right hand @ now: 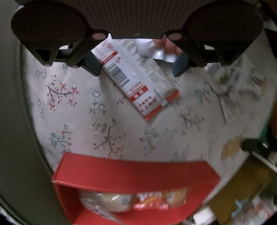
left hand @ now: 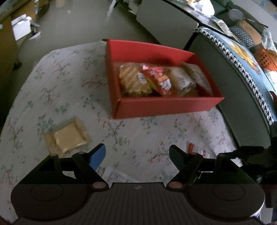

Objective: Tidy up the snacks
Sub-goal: 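Move the left tool to the tan flat pack while the right tool approaches the white spicy strip pack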

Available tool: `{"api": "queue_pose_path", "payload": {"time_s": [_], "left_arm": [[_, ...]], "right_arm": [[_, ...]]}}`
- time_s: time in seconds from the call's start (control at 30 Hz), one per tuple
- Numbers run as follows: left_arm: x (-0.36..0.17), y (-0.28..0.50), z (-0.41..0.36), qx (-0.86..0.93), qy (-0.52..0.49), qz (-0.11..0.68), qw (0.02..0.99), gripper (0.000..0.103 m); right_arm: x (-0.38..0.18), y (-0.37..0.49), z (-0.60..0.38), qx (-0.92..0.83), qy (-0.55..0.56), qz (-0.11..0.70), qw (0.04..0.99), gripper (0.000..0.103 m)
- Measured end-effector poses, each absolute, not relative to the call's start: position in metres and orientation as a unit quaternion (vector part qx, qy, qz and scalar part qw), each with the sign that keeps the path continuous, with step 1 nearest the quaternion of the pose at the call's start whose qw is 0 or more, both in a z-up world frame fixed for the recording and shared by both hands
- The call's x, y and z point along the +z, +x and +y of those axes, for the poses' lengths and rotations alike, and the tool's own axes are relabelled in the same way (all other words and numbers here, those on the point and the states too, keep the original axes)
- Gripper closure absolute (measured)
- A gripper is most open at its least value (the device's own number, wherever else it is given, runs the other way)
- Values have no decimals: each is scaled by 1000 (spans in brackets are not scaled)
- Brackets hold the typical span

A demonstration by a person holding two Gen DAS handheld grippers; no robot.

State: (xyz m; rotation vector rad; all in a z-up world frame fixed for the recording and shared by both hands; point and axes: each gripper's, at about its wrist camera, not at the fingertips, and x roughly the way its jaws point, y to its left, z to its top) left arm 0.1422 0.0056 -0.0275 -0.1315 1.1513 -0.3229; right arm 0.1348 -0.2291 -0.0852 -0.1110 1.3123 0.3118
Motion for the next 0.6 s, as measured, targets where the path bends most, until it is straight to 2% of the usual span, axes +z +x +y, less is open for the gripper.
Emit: {"api": "queue_pose_path", "payload": {"time_s": [0.1, 0.4, 0.47, 0.5, 0.53, 0.6], "left_arm": [[-29, 134, 15, -142, -63, 544, 825, 18], [-29, 135, 70, -85, -58, 543, 834, 16], [-32, 139, 85, -69, -63, 544, 834, 15], [-35, 141, 90, -67, -59, 547, 832, 14], [-38, 144, 93, -66, -53, 551, 830, 13], [-48, 151, 95, -50, -35, 558, 827, 13]], "right_arm": [[-92, 134, -209, 134, -104, 600, 782, 0], [-89, 118, -215, 123, -100, 578, 801, 0], [-82, 113, -213, 130, -97, 573, 804, 12], [-79, 111, -212, 135, -94, 571, 805, 24], [-77, 111, -211, 134, -93, 571, 805, 30], [-77, 108, -209, 130, -93, 571, 805, 32]]}}
